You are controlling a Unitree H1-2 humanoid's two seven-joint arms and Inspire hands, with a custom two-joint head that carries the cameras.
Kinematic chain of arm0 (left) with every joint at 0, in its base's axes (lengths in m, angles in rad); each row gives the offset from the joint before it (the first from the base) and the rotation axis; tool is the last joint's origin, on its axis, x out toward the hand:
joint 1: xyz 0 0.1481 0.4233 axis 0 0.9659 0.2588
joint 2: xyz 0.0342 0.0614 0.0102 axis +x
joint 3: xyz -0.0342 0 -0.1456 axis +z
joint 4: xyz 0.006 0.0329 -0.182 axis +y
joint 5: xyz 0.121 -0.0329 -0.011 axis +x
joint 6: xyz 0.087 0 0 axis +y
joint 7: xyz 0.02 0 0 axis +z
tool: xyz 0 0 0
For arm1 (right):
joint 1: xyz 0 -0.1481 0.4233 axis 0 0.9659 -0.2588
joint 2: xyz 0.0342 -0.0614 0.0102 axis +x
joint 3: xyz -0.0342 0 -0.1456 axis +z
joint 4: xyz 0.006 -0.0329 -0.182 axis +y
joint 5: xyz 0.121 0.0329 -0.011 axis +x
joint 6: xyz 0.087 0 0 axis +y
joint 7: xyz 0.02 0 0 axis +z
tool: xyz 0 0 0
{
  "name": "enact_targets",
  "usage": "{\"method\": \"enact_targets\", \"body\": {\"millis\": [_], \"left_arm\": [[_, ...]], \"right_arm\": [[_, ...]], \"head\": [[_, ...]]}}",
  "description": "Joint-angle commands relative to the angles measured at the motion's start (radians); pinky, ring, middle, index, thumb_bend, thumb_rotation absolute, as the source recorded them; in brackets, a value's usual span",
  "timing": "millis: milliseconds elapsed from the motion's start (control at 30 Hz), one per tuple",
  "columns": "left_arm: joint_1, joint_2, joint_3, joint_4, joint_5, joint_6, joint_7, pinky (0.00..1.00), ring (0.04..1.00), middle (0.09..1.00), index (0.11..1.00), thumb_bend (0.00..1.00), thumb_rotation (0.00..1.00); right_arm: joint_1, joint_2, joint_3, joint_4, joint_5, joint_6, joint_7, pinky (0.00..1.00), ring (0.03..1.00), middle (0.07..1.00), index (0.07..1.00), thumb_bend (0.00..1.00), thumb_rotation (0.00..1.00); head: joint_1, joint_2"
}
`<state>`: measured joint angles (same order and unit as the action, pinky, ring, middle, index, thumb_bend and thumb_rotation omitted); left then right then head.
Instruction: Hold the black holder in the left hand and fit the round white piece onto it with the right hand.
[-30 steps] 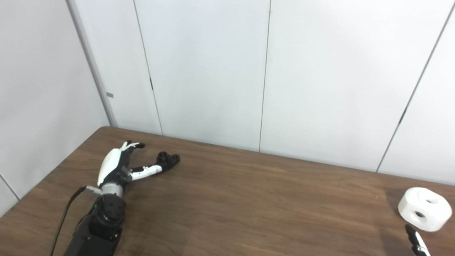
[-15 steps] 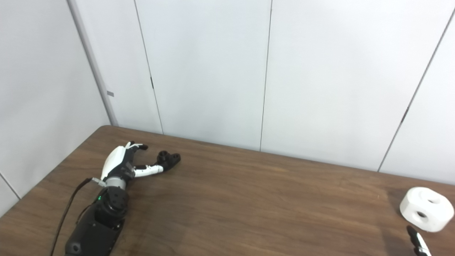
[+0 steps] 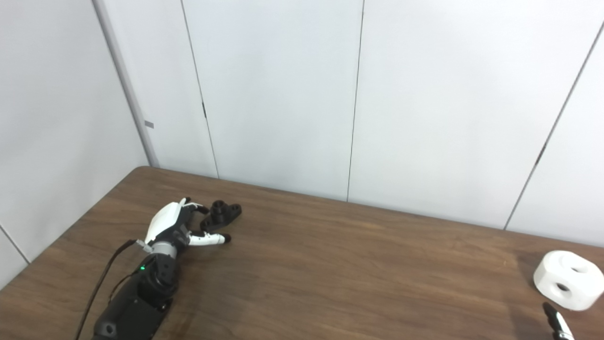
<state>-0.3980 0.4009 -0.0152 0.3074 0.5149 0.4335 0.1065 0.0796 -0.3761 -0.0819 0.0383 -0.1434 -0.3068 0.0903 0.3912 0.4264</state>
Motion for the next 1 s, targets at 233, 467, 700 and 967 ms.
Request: {"method": "enact_targets", "body": {"millis": [233,467,700,967], "left_arm": [[-0.033,0.022,-0.042,0.017,0.031,-0.02,0.028,1.0,1.0,1.0,0.699,1.0,0.31],[-0.041,0.012,-0.056,0.06,0.035,-0.034,0.066,1.0,1.0,1.0,0.691,0.98,0.27],[-0.055,0.003,-0.059,0.096,0.024,-0.046,0.086,1.0,1.0,1.0,0.682,0.96,0.31],[-0.076,-0.003,-0.062,0.148,0.021,-0.074,0.108,1.0,1.0,1.0,0.671,0.94,0.26]], "right_arm": [[0.07,0.019,0.006,0.041,0.001,-0.002,-0.008,1.0,1.0,1.0,1.0,0.81,0.8],[0.076,0.018,0.004,0.03,-0.008,-0.003,-0.011,1.0,1.0,1.0,1.0,0.8,0.81],[0.09,0.019,-0.001,0.025,0.003,-0.012,-0.006,1.0,1.0,1.0,1.0,0.81,0.81],[0.112,0.022,-0.004,0.005,0.001,-0.004,-0.006,1.0,1.0,1.0,1.0,0.83,0.81]], "head": [[-0.007,0.0],[-0.015,0.0],[-0.027,0.004],[-0.04,0.005]]}}
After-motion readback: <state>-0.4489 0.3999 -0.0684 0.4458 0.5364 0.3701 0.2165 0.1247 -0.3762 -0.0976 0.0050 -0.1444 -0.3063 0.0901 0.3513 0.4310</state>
